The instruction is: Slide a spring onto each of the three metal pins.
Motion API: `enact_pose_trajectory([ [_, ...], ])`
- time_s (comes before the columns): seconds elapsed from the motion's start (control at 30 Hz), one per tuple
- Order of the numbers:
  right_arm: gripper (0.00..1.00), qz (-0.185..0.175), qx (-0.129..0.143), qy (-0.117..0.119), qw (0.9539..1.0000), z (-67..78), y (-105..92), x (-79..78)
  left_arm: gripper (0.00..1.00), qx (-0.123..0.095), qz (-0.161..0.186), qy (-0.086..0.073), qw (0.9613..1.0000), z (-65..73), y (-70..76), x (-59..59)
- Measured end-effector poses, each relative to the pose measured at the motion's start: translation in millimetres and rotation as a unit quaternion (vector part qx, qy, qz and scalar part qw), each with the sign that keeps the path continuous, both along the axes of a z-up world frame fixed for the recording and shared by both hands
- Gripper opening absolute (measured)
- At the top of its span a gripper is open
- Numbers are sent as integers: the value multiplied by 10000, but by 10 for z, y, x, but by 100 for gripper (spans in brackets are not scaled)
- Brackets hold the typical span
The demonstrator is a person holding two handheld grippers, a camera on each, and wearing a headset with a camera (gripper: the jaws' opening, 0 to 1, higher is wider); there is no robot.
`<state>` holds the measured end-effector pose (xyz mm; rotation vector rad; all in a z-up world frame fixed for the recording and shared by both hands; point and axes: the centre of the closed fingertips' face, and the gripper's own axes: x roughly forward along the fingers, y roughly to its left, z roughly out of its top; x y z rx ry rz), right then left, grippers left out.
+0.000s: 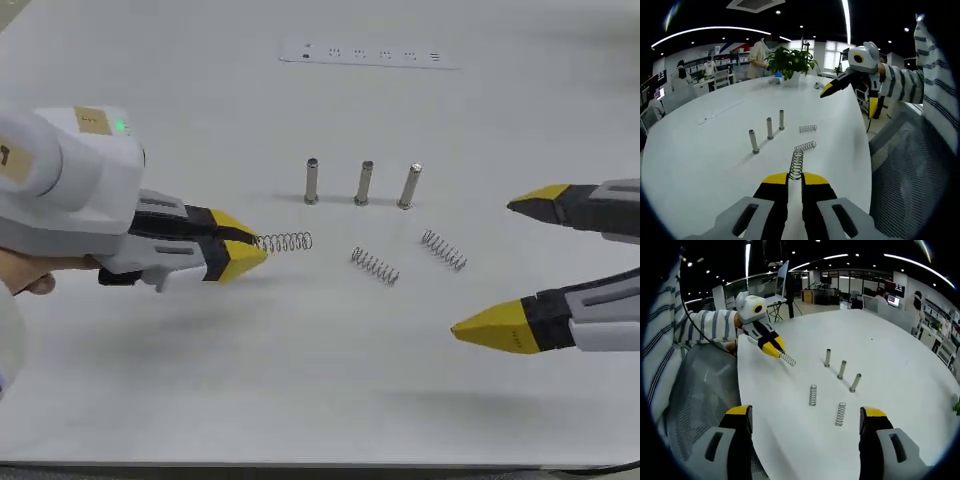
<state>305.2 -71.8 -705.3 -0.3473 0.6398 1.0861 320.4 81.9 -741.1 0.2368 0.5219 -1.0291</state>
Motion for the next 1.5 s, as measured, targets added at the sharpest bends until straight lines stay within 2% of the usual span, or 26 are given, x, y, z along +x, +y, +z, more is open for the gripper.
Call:
enact_pose_trajectory([
  [0.13,85,158,52,-61,9998,54,41,44,0,3,-46,29,10000,-3,-11,-29],
  [0.3,82,426,73,-104,9990,99,120,69,0,-95,-188,65,9998,37,-86,-83],
  [0.43,79,620,59,-117,9980,106,169,73,0,-192,-270,57,9994,106,-131,-101],
  [0.63,78,861,0,-103,9962,93,230,66,0,-225,-392,150,9989,95,-161,-154],
  [1.0,67,1489,33,-27,9888,83,415,-35,0,-507,-544,182,9971,212,-279,-221],
  [1.1,58,1722,50,-32,9850,65,467,-87,0,-529,-649,249,9962,216,-315,-264],
  [1.17,55,1729,37,-45,9849,52,487,-82,0,-586,-670,247,9957,233,-339,-271],
  [1.5,46,2111,53,-116,9774,33,648,-168,0,-746,-749,221,9942,312,-414,-290],
])
